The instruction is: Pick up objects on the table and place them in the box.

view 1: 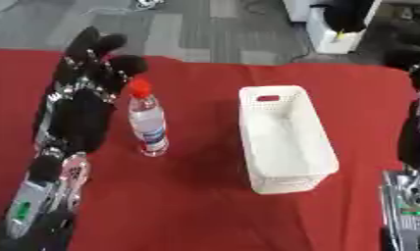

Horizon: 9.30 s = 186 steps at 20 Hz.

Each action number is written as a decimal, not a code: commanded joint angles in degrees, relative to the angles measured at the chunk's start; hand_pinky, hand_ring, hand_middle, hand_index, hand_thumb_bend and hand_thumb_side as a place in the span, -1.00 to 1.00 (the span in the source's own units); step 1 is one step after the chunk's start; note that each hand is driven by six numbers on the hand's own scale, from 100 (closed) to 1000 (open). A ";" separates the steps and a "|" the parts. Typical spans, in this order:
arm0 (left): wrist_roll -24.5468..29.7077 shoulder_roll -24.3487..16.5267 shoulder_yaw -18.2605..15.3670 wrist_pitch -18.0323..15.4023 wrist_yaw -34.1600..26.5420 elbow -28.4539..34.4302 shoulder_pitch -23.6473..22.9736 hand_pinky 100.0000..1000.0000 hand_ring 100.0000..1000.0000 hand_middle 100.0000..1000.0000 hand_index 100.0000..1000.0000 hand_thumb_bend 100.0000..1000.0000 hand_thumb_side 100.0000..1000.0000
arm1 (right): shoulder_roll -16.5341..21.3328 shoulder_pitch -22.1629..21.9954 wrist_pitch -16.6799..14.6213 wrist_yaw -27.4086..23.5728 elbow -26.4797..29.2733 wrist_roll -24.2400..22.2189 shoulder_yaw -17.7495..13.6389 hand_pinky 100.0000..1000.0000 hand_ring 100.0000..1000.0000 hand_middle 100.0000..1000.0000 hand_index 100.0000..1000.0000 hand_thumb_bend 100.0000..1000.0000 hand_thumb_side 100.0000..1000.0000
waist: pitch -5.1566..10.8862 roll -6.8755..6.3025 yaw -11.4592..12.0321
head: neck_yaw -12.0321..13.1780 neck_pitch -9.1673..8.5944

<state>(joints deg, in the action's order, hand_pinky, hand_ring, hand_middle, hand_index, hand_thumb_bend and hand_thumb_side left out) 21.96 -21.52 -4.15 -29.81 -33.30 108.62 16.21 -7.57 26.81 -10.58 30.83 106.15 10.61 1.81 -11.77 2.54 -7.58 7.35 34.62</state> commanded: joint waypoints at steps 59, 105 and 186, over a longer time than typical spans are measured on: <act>8.03 -15.21 -0.97 -0.45 -8.95 -22.09 5.65 0.83 0.66 0.74 1.00 0.18 0.49 | 1.22 -1.31 0.35 -3.51 1.50 -2.54 0.20 0.20 0.14 0.26 0.72 0.09 0.79 | -0.46 -1.38 -1.58 | 1.84 1.02; 22.28 -20.99 1.96 -15.69 0.06 -38.04 10.86 0.93 0.73 0.81 1.00 0.56 -0.76 | 1.62 -1.68 0.36 -6.98 1.38 -5.29 0.38 0.20 0.13 0.26 0.73 0.10 0.70 | -1.40 -1.68 -3.12 | 2.05 -1.06; -16.98 -15.09 3.26 -20.64 39.50 -39.51 16.42 -1.00 -1.00 -1.00 -1.00 0.61 -1.00 | 1.26 -2.20 0.96 -9.02 2.66 -6.86 0.00 0.21 0.13 0.26 0.74 0.02 0.64 | -2.32 -2.60 -5.60 | 1.39 0.14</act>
<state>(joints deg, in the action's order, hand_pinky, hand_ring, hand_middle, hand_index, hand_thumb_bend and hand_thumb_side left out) 6.46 -35.55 -1.30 -50.44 4.53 68.63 32.19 -6.57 24.33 -9.78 22.18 107.57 3.76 1.85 -14.77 0.06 -13.00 9.11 34.71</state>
